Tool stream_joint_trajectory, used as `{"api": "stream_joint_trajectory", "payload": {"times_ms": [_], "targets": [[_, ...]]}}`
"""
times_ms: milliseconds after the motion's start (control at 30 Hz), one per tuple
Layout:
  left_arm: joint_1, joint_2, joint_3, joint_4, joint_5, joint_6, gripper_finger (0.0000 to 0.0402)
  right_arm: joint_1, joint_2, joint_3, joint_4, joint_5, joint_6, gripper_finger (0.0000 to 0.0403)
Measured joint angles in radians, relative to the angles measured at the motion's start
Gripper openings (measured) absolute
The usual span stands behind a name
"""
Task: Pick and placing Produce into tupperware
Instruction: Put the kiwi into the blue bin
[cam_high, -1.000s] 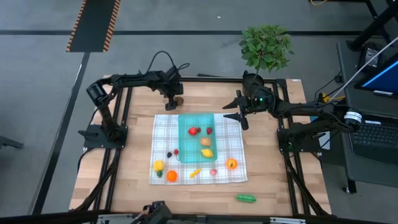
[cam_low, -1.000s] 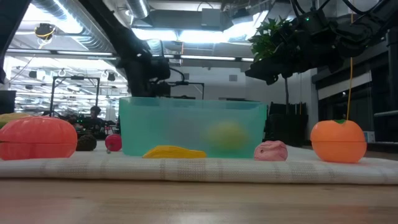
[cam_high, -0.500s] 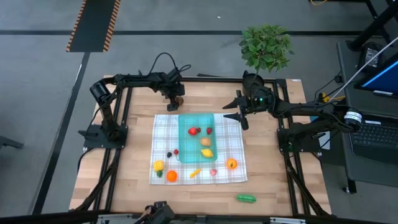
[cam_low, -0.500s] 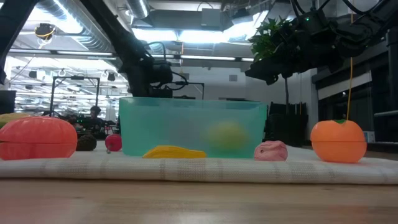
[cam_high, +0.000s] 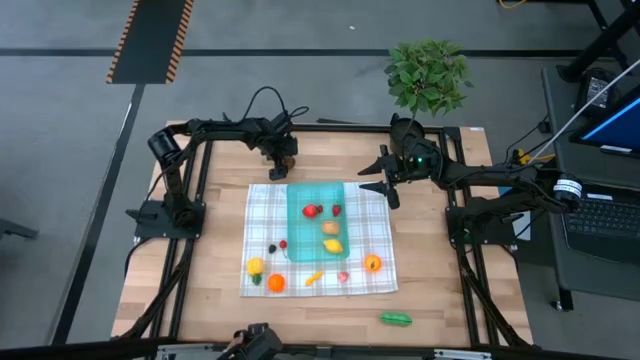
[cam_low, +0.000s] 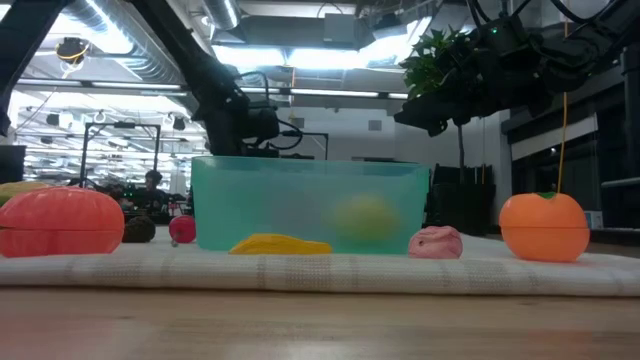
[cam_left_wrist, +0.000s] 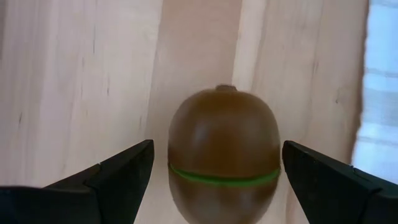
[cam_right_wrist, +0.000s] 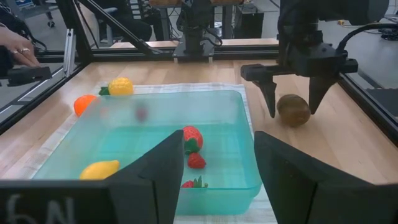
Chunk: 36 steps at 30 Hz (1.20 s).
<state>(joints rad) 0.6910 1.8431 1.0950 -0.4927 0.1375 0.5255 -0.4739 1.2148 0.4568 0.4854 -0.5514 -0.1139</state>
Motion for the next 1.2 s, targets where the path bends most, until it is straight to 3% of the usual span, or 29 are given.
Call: {"api": "stream_joint_trajectory", "payload": {"times_ms": [233,567,933,1200], "targets": [[0.001,0.002,0.0,-0.004,-0.027,-0.001,0.033,0.0,0.0,0.0,0.0,0.0,0.0,0.0195],[0.004,0.001,0.0,-0.005,-0.03,-0.002,0.023,0.0,0.0,0.0,0.0,0.0,0.0,0.0195],[0.007,-0.007,0.0,-0.024,-0.051,-0.019,0.023,0.0,0.0,0.0,0.0,0.0,0.0,0.0195],[0.01,-0.106,0.0,-0.056,-0.046,-0.026,0.023,0.0,0.0,0.0,-0.001,0.0,0.0,0.0195]]}}
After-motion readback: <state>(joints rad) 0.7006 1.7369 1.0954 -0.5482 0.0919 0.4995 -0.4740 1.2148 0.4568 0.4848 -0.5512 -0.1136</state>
